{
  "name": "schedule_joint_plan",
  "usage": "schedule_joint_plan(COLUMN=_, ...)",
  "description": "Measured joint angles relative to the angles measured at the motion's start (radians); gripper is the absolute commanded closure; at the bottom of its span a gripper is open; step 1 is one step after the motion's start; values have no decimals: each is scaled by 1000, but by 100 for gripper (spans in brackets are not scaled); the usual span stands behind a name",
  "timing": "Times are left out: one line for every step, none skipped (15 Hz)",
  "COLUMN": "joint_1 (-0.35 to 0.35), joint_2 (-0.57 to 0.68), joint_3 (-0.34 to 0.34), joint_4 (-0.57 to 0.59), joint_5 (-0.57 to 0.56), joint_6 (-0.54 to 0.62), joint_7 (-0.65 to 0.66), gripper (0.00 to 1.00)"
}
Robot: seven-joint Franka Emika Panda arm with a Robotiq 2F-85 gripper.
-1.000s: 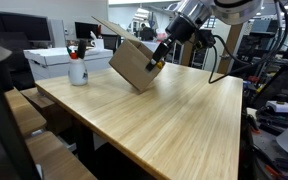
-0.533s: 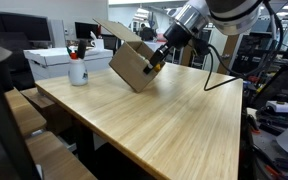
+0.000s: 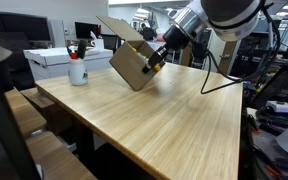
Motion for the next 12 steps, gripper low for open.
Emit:
schedule_joint_plan(joint_1=0, joint_2=0, joint_3=1, joint_4=-2, joint_5=0, joint_6=6, joint_7=0, gripper=97)
schedule_joint_plan(joint_1=0, joint_2=0, joint_3=3, joint_4=-5, joint_5=0, joint_6=12, joint_7=0, gripper=97)
schedule_joint_plan(joint_1=0, joint_2=1, joint_3=6, joint_4=-7, joint_5=0, joint_6=21, joint_7=0, gripper=98)
schedule_joint_plan(joint_1=0, joint_2=2, joint_3=8, joint_4=-9, joint_5=0, joint_6=28, joint_7=0, gripper=97)
schedule_joint_plan(joint_1=0, joint_2=3, joint_3=11, joint_4=-11, joint_5=0, joint_6=35, joint_7=0, gripper=96)
schedule_joint_plan(joint_1=0, joint_2=5, joint_3=14, joint_4=-14, joint_5=0, joint_6=45, joint_7=0, gripper=96)
schedule_joint_plan(joint_1=0, joint_2=6, joint_3=17, joint_4=-16, joint_5=0, joint_6=53, joint_7=2, gripper=96)
schedule_joint_plan(joint_1=1, joint_2=7, joint_3=20, joint_4=-19, joint_5=0, joint_6=63, joint_7=6, gripper=96)
schedule_joint_plan(joint_1=1, joint_2=9, joint_3=24, joint_4=-21, joint_5=0, joint_6=73, joint_7=10, gripper=96)
schedule_joint_plan(joint_1=1, joint_2=10, joint_3=27, joint_4=-23, joint_5=0, joint_6=81, joint_7=14, gripper=96)
schedule_joint_plan(joint_1=1, joint_2=12, joint_3=31, joint_4=-27, joint_5=0, joint_6=93, joint_7=18, gripper=96)
schedule_joint_plan(joint_1=-9, joint_2=12, joint_3=32, joint_4=-49, joint_5=-114, joint_6=117, joint_7=129, gripper=97)
